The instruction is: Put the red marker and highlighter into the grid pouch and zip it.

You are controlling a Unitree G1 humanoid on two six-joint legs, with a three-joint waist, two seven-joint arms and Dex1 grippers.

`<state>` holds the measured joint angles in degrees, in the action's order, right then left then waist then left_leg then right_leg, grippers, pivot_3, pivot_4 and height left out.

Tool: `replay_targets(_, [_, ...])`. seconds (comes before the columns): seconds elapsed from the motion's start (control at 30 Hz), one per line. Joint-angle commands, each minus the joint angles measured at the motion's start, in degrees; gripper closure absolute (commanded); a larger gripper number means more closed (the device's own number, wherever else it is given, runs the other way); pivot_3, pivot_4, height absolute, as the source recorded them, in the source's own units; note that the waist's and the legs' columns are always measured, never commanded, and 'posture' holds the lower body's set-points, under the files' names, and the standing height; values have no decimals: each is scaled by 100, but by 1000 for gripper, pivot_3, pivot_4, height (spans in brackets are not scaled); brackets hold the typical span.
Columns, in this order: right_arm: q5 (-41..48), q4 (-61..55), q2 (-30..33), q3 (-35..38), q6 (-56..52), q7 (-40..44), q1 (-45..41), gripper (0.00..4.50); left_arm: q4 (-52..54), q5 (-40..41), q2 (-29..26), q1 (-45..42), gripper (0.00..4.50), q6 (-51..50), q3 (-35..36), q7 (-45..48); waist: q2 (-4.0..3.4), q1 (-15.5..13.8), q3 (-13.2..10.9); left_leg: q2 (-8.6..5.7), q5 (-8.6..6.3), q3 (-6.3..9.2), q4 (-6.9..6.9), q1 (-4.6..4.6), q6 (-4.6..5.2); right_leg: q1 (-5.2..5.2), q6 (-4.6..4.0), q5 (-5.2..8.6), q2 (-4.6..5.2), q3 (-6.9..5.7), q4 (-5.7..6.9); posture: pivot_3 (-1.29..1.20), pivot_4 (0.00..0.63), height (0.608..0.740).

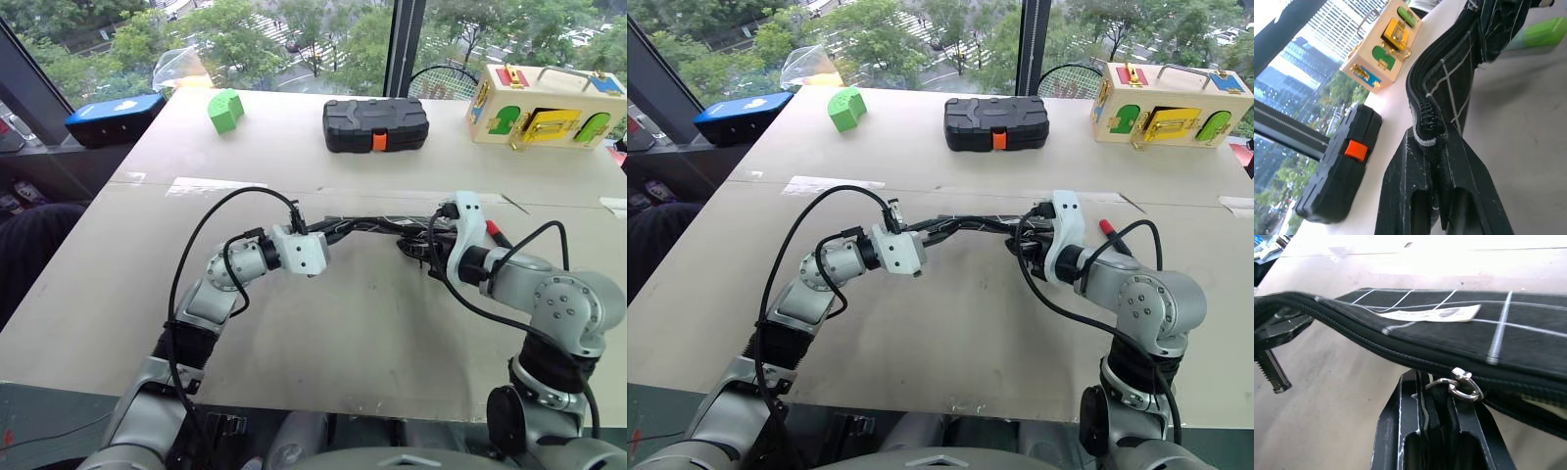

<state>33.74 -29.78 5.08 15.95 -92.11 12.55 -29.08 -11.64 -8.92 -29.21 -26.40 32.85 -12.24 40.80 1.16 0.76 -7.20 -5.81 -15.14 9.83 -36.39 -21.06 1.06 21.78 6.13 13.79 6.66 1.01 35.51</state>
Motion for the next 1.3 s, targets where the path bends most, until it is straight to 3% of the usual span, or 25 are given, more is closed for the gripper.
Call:
replay_targets(0.03, [272,32,-137,-371,-39,158,-315,4446,267,-36,104,-182,4500,105,-142,-39,0,6,0,0,0,0,0,0,0,2,0,0,0,0,2,0,150,740])
replay_targets(0.33, [281,595,47,-868,107,502,-842,4446,277,53,214,-269,4500,91,-412,229,-1,2,-1,-2,0,-3,1,-1,0,7,0,0,2,-2,9,0,150,740])
replay_targets(0.47, [261,949,249,-1790,433,841,-1050,4446,283,80,287,-305,4500,54,-500,315,-2,39,-1,0,0,-4,3,0,0,11,0,0,1,-4,10,0,150,740])
replay_targets(0.67, [218,1153,654,-2301,775,1240,-1131,4446,341,128,357,-370,4500,-167,-399,306,0,-4,0,-3,0,0,1,-2,0,11,0,0,6,-8,10,0,150,740])
replay_targets(0.87, [-63,1255,899,-1796,1235,1030,-991,4446,591,464,232,-47,4500,-449,-159,323,0,12,0,-1,0,1,2,-3,-1,12,0,0,5,-11,8,0,150,740])
replay_targets(0.9, [-79,1098,1097,-1732,1429,1129,-872,3966,650,552,199,32,4500,-575,-85,328,0,12,1,0,0,1,3,-3,-1,12,0,0,4,-11,8,0,150,740])
replay_targets(0.97, [75,686,1343,-1460,1476,1244,-598,3490,747,656,119,153,4500,-783,33,342,1,-29,1,-1,0,3,3,-5,-1,12,0,0,5,-12,6,0,150,740])
replay_targets(1.1, [545,-376,1848,-1109,1261,1477,-28,1710,855,825,74,198,4500,-1162,180,294,0,-32,0,-3,0,9,3,-16,0,12,0,0,8,-19,-10,0,150,740])
replay_targets(1.2, [942,-974,2037,-597,1033,1514,280,1710,856,867,64,192,4500,-1242,230,310,1,-25,1,-1,-1,8,3,-15,1,10,0,0,8,-20,-11,0,150,740])
replay_targets(1.3, [990,-1236,1978,-79,849,1190,421,2616,836,894,42,193,4500,-1251,252,334,2,-21,1,-1,-9,4,2,-14,16,8,1,0,8,-17,-11,0,150,740])
